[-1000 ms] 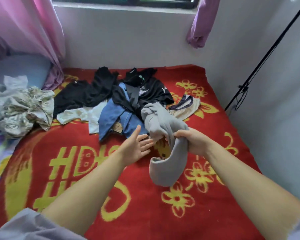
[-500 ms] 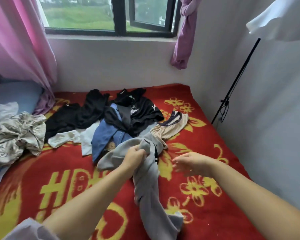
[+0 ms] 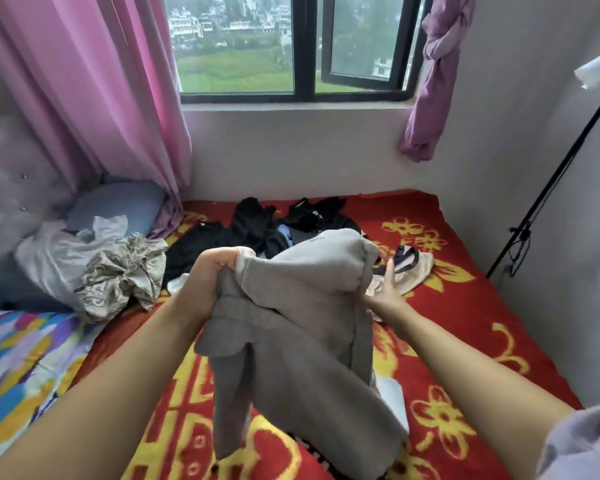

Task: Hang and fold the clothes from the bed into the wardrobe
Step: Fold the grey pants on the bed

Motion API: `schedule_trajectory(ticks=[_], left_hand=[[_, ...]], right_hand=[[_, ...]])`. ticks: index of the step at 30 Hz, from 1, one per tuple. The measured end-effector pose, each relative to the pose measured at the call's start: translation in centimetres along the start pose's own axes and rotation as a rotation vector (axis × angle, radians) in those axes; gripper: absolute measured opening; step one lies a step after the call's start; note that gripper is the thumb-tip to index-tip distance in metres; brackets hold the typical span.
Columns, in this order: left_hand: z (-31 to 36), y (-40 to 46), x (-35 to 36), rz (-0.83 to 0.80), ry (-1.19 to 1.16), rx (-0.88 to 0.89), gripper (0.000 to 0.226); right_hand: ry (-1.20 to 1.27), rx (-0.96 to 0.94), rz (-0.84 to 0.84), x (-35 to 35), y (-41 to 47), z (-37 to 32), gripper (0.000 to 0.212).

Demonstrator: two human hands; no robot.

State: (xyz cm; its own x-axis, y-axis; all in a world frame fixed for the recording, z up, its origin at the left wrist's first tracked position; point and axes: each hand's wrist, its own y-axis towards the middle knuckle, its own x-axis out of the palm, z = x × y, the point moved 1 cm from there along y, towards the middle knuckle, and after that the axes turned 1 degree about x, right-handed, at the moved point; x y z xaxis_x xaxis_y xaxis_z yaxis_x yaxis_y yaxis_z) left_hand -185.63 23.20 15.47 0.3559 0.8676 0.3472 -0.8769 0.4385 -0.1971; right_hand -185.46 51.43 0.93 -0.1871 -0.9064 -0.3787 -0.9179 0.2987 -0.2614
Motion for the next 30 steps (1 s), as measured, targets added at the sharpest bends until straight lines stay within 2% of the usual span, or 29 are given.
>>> schedule_trajectory(ticks=[1,2,3,4,5,8,11,13,15,18,20,22,25,27,30], left_hand=[[0.6,-0.1,-0.7,0.023,-0.013,0.026,0.041],[1.3,-0.4,-1.2,0.051,-0.006,0.058,0.042],[1.9,-0.6,-1.8,0.072,0.012,0.089,0.042],[2.7,-0.9,-2.5,0.091,0.038,0.102,0.04],[3.3,-0.9,-3.2,0.105,0.073,0.104,0.034],[4.8,-0.9,-7.7,0.229,0.275,0.069,0.026],[4.3,1.1,-13.8,0.487,0.604,0.145,0.021],[2.0,2.9,-16.0,0.543,0.828,0.164,0.025],[-2.2,4.6,-15.9,0.486,0.946,0.077,0.037],[-10.3,6.1,-12.0,0.235,1.058,-0.045,0.046],[-16.1,5.9,-9.0,0.081,1.09,-0.133,0.045],[-21.8,4.9,-7.1,-0.013,1.024,-0.261,0.041],[-28.6,4.0,-7.2,-0.117,1.052,-0.41,0.036],[-31.8,4.1,-8.3,-0.132,1.089,-0.461,0.037],[-35.0,6.3,-10.1,-0.15,1.171,-0.461,0.04]], right_hand=[[0.077,0.034,-0.106,-0.1,-0.4,-0.7,0.12],[0.131,0.042,-0.219,-0.1,-0.7,-1.4,0.091],[0.176,0.047,-0.293,0.3,-1.2,-2.4,0.051],[0.242,0.037,-0.355,1.0,-2.0,-3.8,0.02],[0.319,0.013,-0.384,1.7,-2.6,-5.1,0.009],[0.515,-0.048,-0.457,4.4,-4.1,-9.2,0.018],[0.492,0.0,-0.434,6.7,-5.1,-11.8,0.022],[0.431,0.089,-0.347,7.8,-5.4,-11.4,0.025],[0.387,0.188,-0.252,8.4,-5.5,-9.1,0.024],[0.353,0.387,-0.156,8.7,-5.2,-2.8,0.014],[0.272,0.492,-0.101,8.2,-4.6,2.2,0.02],[0.148,0.58,-0.065,7.3,-4.4,7.4,0.034],[0.066,0.71,-0.078,6.4,-4.9,15.0,0.039],[-0.013,0.776,-0.107,6.9,-5.3,19.4,0.038],[-0.122,0.801,-0.196,9.6,-5.2,24.7,0.042]])
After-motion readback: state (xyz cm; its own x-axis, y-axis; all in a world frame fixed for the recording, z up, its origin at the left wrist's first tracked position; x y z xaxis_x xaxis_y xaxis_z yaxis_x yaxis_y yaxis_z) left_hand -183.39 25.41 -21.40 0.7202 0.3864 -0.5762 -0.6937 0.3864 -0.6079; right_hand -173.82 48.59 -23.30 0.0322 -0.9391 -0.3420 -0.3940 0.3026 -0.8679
